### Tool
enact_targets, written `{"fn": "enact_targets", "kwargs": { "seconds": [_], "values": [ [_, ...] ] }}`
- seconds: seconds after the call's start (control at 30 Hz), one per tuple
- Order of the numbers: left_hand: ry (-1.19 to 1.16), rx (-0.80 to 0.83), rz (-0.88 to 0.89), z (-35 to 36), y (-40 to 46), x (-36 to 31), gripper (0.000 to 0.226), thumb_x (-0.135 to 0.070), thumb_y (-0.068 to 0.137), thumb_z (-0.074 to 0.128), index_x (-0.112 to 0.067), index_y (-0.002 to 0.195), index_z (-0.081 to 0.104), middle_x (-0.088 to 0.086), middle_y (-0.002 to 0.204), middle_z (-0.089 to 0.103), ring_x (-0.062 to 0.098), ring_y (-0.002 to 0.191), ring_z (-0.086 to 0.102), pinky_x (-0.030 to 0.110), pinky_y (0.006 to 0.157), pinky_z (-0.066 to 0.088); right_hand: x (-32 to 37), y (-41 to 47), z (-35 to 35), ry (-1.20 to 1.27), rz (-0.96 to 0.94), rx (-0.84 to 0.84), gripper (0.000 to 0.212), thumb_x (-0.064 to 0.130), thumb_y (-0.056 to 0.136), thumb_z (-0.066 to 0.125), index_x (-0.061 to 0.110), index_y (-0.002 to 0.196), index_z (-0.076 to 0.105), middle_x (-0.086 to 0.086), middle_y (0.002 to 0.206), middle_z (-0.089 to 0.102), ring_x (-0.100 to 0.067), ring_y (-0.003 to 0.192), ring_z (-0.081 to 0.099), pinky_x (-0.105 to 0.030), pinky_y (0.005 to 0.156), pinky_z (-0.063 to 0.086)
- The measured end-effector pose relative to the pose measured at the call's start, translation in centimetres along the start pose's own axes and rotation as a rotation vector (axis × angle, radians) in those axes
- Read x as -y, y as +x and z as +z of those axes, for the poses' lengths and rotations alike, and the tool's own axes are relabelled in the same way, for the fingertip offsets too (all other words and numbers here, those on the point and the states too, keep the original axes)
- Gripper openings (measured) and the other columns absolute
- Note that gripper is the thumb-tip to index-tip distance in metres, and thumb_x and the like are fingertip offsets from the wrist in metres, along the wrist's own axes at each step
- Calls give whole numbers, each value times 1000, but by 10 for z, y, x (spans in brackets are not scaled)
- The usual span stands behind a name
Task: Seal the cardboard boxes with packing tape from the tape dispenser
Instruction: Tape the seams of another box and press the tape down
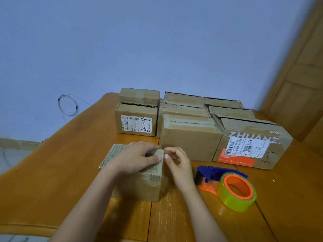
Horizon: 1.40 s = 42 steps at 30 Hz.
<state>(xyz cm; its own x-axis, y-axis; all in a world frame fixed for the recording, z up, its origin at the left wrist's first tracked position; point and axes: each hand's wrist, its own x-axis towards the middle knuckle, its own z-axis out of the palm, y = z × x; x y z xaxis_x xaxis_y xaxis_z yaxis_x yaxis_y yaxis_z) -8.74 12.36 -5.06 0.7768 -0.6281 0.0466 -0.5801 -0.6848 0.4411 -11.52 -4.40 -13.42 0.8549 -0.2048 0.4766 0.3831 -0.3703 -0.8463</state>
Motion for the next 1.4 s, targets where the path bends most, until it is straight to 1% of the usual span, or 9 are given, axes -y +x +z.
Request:
{"fn": "enact_targets", "kwargs": {
  "seconds": [0.1,0.2,0.4,0.63,0.73,0.87,1.07,1.27,1.4],
  "values": [
    [19,-7,-1,0,1,0,46,-46,97,45,-29,141,44,-10,136,52,8,123,43,31,104,29,-1,0,0,-8,-16,-26,7,30,83,62,24,83,67,10,84,63,-7,86,58,-17,78,45],
    [21,-13,1,1,1,-1,48,-45,97,45,-29,141,42,-11,137,50,8,125,41,30,106,27,-3,0,1,-29,19,-55,8,11,87,65,14,80,66,6,78,64,-5,79,58,-17,73,44],
    [-39,-18,-34,2,2,0,47,-45,96,48,-31,140,44,-13,132,51,10,125,41,33,106,27,-5,-6,9,-31,43,-130,13,11,90,64,15,77,63,6,75,64,-10,75,59,-29,69,49],
    [5,23,-29,0,1,-6,42,-43,98,44,-32,139,43,-16,118,47,3,107,34,23,91,21,3,-16,14,-10,-74,-194,12,6,89,60,9,78,64,2,77,60,-8,74,56,-16,66,43],
    [14,39,-26,-1,1,-9,40,-41,99,41,-32,138,43,-13,119,48,2,103,31,21,86,19,2,-25,14,-58,-130,-139,15,5,87,52,7,87,66,7,85,56,-5,81,55,-15,70,43],
    [21,51,-35,-2,1,-10,41,-41,100,41,-32,140,41,-11,124,49,3,104,30,22,88,19,5,-34,5,1,-114,-63,35,-2,83,45,10,105,70,10,93,61,-4,92,58,-15,79,46],
    [-88,38,-72,-2,1,-6,40,-41,97,48,-32,136,47,-10,108,46,15,113,38,27,89,24,15,-43,-3,169,-43,-139,25,14,86,49,24,96,69,11,98,66,-11,100,61,-20,85,47],
    [-107,34,-84,1,3,1,42,-43,96,49,-35,137,47,-9,112,48,20,119,39,36,101,28,16,-57,-7,111,-133,-23,17,32,86,55,28,101,63,10,104,62,-16,105,59,-26,87,47],
    [-101,37,-81,3,4,4,43,-45,96,49,-34,137,47,-2,124,54,22,121,41,39,103,29,18,-59,-3,22,-159,36,9,33,86,59,29,94,59,15,104,56,-11,104,56,-19,86,44]
  ]
}}
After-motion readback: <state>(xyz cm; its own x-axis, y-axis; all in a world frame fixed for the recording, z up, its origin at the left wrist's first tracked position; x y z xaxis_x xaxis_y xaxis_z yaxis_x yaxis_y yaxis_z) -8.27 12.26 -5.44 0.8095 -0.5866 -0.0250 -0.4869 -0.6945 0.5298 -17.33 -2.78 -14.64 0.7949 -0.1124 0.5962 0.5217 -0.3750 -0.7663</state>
